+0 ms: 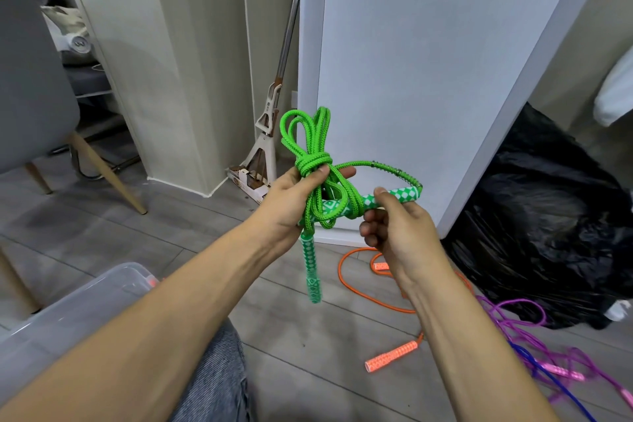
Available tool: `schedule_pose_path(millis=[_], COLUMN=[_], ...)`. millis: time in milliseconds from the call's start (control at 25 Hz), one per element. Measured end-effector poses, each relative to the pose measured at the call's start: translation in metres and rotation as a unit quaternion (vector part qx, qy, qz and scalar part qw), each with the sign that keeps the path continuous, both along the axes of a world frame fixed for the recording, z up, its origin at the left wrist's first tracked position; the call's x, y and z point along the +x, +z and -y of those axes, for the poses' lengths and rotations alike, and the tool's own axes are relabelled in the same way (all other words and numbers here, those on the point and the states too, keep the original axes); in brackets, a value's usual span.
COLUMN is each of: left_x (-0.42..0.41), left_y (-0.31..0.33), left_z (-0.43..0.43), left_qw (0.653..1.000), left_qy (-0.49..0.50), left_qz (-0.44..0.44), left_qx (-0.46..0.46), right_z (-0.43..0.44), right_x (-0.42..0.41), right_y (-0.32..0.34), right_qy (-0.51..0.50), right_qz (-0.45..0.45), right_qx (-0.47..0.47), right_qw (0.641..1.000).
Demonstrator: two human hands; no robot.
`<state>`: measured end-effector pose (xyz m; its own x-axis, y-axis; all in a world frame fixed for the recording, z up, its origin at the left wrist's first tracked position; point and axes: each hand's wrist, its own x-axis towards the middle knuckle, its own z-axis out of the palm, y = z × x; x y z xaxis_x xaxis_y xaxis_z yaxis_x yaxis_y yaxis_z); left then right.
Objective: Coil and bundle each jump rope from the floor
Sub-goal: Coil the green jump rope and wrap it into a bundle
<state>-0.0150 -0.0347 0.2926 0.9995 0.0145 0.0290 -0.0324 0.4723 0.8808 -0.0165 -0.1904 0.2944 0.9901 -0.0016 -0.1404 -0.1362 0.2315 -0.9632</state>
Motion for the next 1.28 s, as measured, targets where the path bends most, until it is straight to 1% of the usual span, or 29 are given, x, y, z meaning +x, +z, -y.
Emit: schedule_pose_path(millis=[80, 160, 240, 280, 320, 360, 400, 480, 520, 600, 680, 720, 760, 800, 840, 880, 920, 960, 1000, 1040, 1080, 1120, 1160, 1200, 1240, 1280], left_x=[0.001, 0.004, 0.007, 0.009, 0.010, 0.011, 0.012, 0.014, 0.016, 0.017, 0.018, 0.020, 0.022, 0.024, 0.027, 0.030, 0.033, 0.033, 0.031, 0.029, 0.026, 0.023, 0.022, 0.020, 0.019, 0.017], left_y=[-0.005, -0.014, -0.021, -0.023, -0.025, -0.026, -0.027, -0.027, -0.026, -0.027, -0.025, -0.025, -0.023, -0.021, -0.019, -0.019, -0.018, -0.016, -0.013, -0.011, -0.009, -0.006, -0.005, -0.004, -0.001, 0.001], left_z=[0.000, 0.001, 0.004, 0.005, 0.006, 0.007, 0.007, 0.006, 0.005, 0.007, 0.007, 0.006, 0.003, -0.003, -0.011, -0.022, -0.032, -0.037, -0.038, -0.037, -0.034, -0.031, -0.028, -0.025, -0.023, -0.021], left_qw=[0.999, 0.990, 0.984, 0.981, 0.978, 0.976, 0.980, 0.988, 0.987, 0.982, 0.977, 0.975, 0.973, 0.970, 0.965, 0.960, 0.956, 0.957, 0.960, 0.966, 0.969, 0.971, 0.971, 0.972, 0.972, 0.971], left_qy=[-0.012, -0.003, 0.011, 0.026, 0.049, 0.072, 0.091, 0.123, 0.142, 0.180, 0.205, 0.216, 0.227, 0.243, 0.262, 0.276, 0.282, 0.274, 0.251, 0.219, 0.187, 0.160, 0.137, 0.117, 0.094, 0.071], left_qz=[0.007, 0.024, 0.033, 0.033, 0.033, 0.031, 0.022, -0.008, -0.016, -0.008, -0.003, -0.007, -0.015, -0.024, -0.030, -0.030, -0.033, -0.046, -0.064, -0.079, -0.088, -0.096, -0.102, -0.106, -0.110, -0.114], left_qx=[0.052, 0.136, 0.173, 0.188, 0.201, 0.202, 0.176, 0.094, 0.070, 0.060, 0.057, 0.051, 0.041, 0.018, -0.009, -0.040, -0.070, -0.090, -0.105, -0.116, -0.135, -0.152, -0.165, -0.173, -0.185, -0.195], right_z=[0.002, 0.001, -0.001, -0.002, -0.002, -0.002, -0.001, -0.002, -0.007, -0.024, -0.040, -0.044, -0.042, -0.037, -0.031, -0.025, -0.020, -0.017, -0.017, -0.020, -0.025, -0.029, -0.035, -0.040, -0.044, -0.048], right_x=[0.000, -0.003, -0.006, -0.006, -0.005, -0.004, -0.004, -0.008, -0.012, -0.020, -0.020, -0.018, -0.015, -0.013, -0.014, -0.019, -0.025, -0.029, -0.029, -0.027, -0.023, -0.019, -0.017, -0.014, -0.013, -0.013], right_y=[0.000, 0.000, -0.004, -0.004, -0.005, -0.004, -0.004, -0.006, -0.010, -0.021, -0.035, -0.041, -0.045, -0.046, -0.047, -0.048, -0.052, -0.054, -0.057, -0.057, -0.057, -0.058, -0.058, -0.060, -0.063, -0.067], right_qy=[0.034, 0.090, 0.143, 0.156, 0.161, 0.161, 0.161, 0.176, 0.187, 0.190, 0.141, 0.121, 0.128, 0.182, 0.280, 0.373, 0.423, 0.428, 0.407, 0.369, 0.320, 0.272, 0.227, 0.190, 0.174, 0.171], right_qz=[0.014, 0.027, 0.009, -0.011, -0.035, -0.057, -0.069, -0.048, -0.029, 0.004, 0.031, 0.037, 0.030, 0.020, 0.011, 0.001, -0.003, -0.003, -0.010, -0.013, -0.003, 0.026, 0.054, 0.075, 0.082, 0.097], right_qx=[-0.054, -0.115, -0.171, -0.179, -0.165, -0.138, -0.120, -0.148, -0.163, -0.154, -0.130, -0.141, -0.172, -0.254, -0.393, -0.540, -0.652, -0.709, -0.723, -0.713, -0.674, -0.607, -0.520, -0.434, -0.374, -0.338], right_qw=[0.998, 0.989, 0.975, 0.971, 0.972, 0.976, 0.977, 0.972, 0.968, 0.970, 0.981, 0.982, 0.976, 0.950, 0.876, 0.755, 0.630, 0.561, 0.558, 0.596, 0.666, 0.746, 0.822, 0.877, 0.907, 0.920])
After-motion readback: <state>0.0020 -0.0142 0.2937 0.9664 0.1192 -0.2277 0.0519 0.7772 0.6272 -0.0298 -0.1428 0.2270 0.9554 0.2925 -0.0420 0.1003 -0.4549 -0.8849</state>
